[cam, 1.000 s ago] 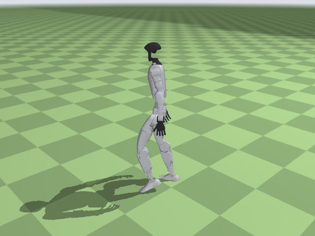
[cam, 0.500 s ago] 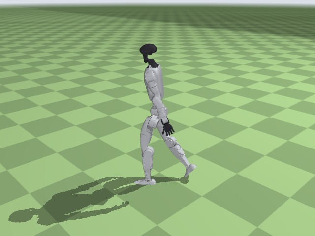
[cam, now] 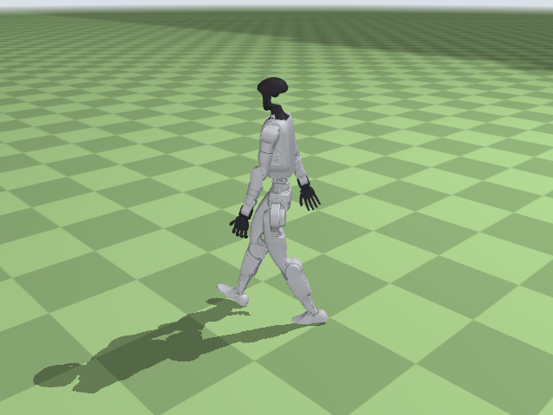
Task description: Upper body actions
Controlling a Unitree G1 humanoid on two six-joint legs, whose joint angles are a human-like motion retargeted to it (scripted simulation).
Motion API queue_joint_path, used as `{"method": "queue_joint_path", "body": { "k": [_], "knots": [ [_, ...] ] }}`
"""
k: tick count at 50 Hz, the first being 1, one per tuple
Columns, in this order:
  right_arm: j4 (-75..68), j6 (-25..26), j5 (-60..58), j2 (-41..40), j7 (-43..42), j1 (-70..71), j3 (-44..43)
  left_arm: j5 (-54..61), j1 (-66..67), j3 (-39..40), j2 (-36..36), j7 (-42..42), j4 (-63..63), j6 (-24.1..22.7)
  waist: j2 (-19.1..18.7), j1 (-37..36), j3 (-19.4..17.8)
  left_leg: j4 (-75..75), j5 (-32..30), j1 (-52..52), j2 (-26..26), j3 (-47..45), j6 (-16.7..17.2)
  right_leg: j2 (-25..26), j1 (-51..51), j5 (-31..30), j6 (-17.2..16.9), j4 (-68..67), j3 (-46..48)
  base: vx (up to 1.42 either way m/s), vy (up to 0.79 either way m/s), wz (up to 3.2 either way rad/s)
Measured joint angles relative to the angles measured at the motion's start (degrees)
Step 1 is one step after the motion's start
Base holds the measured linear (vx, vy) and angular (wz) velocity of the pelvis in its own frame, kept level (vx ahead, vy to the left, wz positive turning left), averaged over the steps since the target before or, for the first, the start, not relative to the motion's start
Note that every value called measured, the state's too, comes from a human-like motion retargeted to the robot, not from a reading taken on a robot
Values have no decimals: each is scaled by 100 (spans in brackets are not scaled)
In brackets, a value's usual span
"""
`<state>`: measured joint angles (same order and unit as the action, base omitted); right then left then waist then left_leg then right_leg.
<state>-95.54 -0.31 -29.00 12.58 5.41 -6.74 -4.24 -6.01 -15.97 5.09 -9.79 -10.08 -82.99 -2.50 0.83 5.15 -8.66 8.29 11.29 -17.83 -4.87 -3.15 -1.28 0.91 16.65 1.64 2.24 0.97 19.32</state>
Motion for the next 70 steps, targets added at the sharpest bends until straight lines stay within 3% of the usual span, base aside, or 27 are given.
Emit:
{"method": "queue_joint_path", "body": {
  "k": [3,5,6,7,10,13,17,20,25,30,32,35,37,40,42,45,48,51,56,61,63,65,68,70],
  "knots": [
    [-187,404,298,55,-35,-258,-297,18,259,74,69,-91,-155,10,-54,24,207,179,-313,-75,-58,48,70,29,-89,-24,341,-590,-313,61,-36,33],
    [-187,596,510,66,-103,-443,-457,49,543,104,112,-140,-304,26,-17,91,336,306,-681,-218,-168,115,96,-126,-318,-753,242,-461,287,62,-30,31],
    [-187,647,611,72,-108,-501,-489,21,739,168,129,-163,-380,56,-26,115,468,439,-977,-194,-183,95,115,-32,-305,-836,210,-564,-523,89,-54,34],
    [-187,694,707,74,-111,-558,-529,-10,946,217,154,-174,-460,86,-46,152,619,638,-1309,-118,-176,75,138,19,-295,-823,206,-672,-1031,87,-49,47],
    [-187,766,986,55,-92,-620,-744,-66,1534,153,304,-100,-764,168,-151,-24,996,1968,-2482,554,-10,-289,197,-125,-409,-278,209,-952,-1067,69,-30,13],
    [-187,614,1339,-32,-14,-254,-566,46,1745,76,278,-20,-1055,272,113,-120,738,3568,-3083,1072,384,-1072,223,-605,-1034,24,186,-924,-516,64,-43,33],
    [-86,407,1349,-8,143,528,-71,-187,2001,260,258,-60,-970,298,264,-389,510,5092,-1730,1990,1208,-2164,-481,-796,-1564,403,183,-930,-405,53,-37,27],
    [405,302,848,28,331,1024,219,-258,2192,433,286,-16,-789,248,194,-483,552,5163,-1222,2932,1237,-2211,-514,-755,-1750,598,199,-869,-67,39,-26,36],
    [1299,-44,221,229,606,1866,812,-16,2402,784,406,-56,-684,207,54,-978,341,2957,-1249,3794,674,-2242,-130,-480,-2215,923,222,-830,-132,53,-32,-22],
    [1801,-330,-2,252,501,2628,1172,124,2635,1213,534,-129,-647,174,-173,-1489,236,-206,-1321,3785,567,-2452,234,-31,-2877,1152,164,-689,-387,64,-27,-75],
    [1944,-412,46,140,492,2783,1259,137,2775,1385,573,-126,-632,147,-75,-1450,248,-717,-1305,3736,554,-2511,118,-124,-3133,1176,50,-667,-363,81,-21,-26],
    [2239,-522,112,-178,549,2734,1232,90,2897,1686,576,-173,-730,192,82,-1418,381,-392,-1596,3584,657,-3390,-773,-231,-3324,1036,-91,-802,-548,93,-16,-42],
    [2431,-696,252,-401,583,2437,1112,-3,2880,1853,500,-197,-865,306,179,-1432,644,-159,-2036,3608,847,-3528,-749,-283,-3308,691,-218,-929,-528,127,-14,-11],
    [2428,-901,653,-560,524,1935,1059,41,2795,1990,346,-45,-935,409,416,-1342,837,527,-1706,3721,889,-2775,-647,-427,-3400,-226,-429,-1229,-140,86,-22,52],
    [2078,-889,564,-538,403,1693,988,206,2758,2018,292,13,-861,357,458,-1658,762,512,-1362,3348,826,-2639,-666,-626,-3436,-1052,-539,-1803,41,97,-20,-38],
    [1229,-666,-60,-433,197,1579,820,490,2535,1990,275,-4,-856,330,216,-1745,790,573,-855,2829,1091,-2765,-601,-783,-3230,-1934,-564,-3002,676,82,-10,-8],
    [559,-280,-514,-289,112,1477,880,711,2192,1902,185,26,-969,358,-93,-1532,750,624,-516,2423,1300,-2600,-480,-987,-2881,-1293,-71,-4216,1289,80,-10,28],
    [291,-153,-502,-145,13,1248,745,705,1747,1591,22,66,-978,410,-304,-1199,675,467,-364,2048,1396,-2622,-419,-1015,-2323,-679,285,-4586,1726,67,-19,80],
    [304,-247,165,-106,-197,595,168,369,1137,923,-212,140,-606,338,-184,-664,489,3,-265,1476,925,-2265,-413,-420,-1084,-468,89,-3193,1021,53,-28,109],
    [-109,-265,1091,-70,-269,291,-317,111,651,420,-360,12,-144,261,61,-136,157,-243,58,687,299,-1676,-411,-327,-455,-403,119,-733,-2,52,-30,116],
    [-187,-119,1321,-48,-281,134,-459,55,561,269,-347,-11,3,223,-17,20,65,-238,241,338,298,-1445,-338,-308,-318,-227,-178,-109,-212,60,-34,100],
    [-187,108,1463,-20,-278,-42,-530,7,563,172,-295,-40,139,207,-31,3,54,-109,455,65,272,-1388,-232,-405,-278,-116,-412,23,-68,76,-48,54],
    [-187,367,1470,-36,-301,-191,-548,-50,841,176,-154,-52,352,130,-22,-51,303,153,464,-107,260,-1384,-6,-410,-308,-289,-75,-490,-31,71,-49,28],
    [-187,434,1382,-72,-331,-176,-573,-24,1129,186,-81,-121,465,53,105,71,508,453,74,-165,169,-1241,105,-643,-518,-1045,-427,-526,374,80,-61,62]
  ]
}}
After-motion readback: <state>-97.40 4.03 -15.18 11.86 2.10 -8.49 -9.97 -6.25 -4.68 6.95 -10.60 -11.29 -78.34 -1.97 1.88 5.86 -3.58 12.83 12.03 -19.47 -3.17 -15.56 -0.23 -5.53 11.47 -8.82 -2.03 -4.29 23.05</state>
